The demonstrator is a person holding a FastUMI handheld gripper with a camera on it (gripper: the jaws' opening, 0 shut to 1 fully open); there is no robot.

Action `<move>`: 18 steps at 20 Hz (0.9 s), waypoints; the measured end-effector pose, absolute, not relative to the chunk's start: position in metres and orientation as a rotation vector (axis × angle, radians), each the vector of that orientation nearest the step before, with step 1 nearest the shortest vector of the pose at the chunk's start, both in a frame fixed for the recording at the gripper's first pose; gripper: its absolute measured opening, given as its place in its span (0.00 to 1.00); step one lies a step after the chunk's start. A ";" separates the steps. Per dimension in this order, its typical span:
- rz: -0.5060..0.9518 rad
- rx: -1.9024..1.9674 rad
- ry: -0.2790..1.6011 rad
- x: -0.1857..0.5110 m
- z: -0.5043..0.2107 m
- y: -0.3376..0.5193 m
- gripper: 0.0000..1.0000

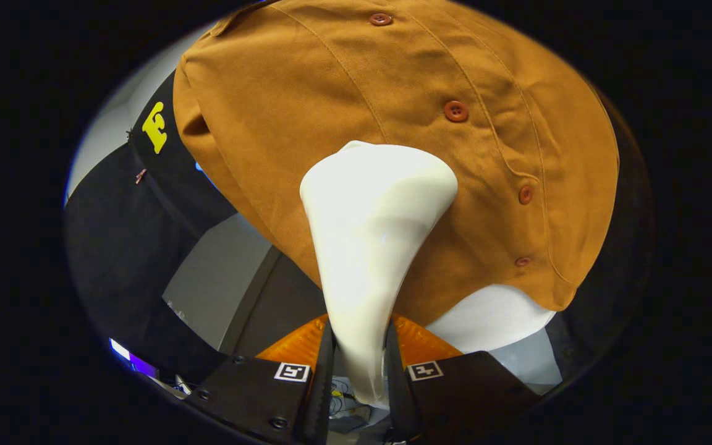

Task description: Iron the clothes twice with a garment steamer, once on the left side and once on the right side.

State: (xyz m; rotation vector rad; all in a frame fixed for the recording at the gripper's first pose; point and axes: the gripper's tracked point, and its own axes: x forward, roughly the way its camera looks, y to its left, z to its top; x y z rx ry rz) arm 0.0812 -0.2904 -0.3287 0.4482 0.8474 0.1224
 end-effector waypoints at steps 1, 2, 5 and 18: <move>0.114 0.454 0.851 0.078 -0.327 -0.290 0.43; 0.108 0.457 0.845 0.076 -0.322 -0.288 0.42; 0.089 0.440 0.763 0.061 -0.282 -0.297 0.41; -0.053 0.311 0.390 0.093 -0.117 -0.421 0.41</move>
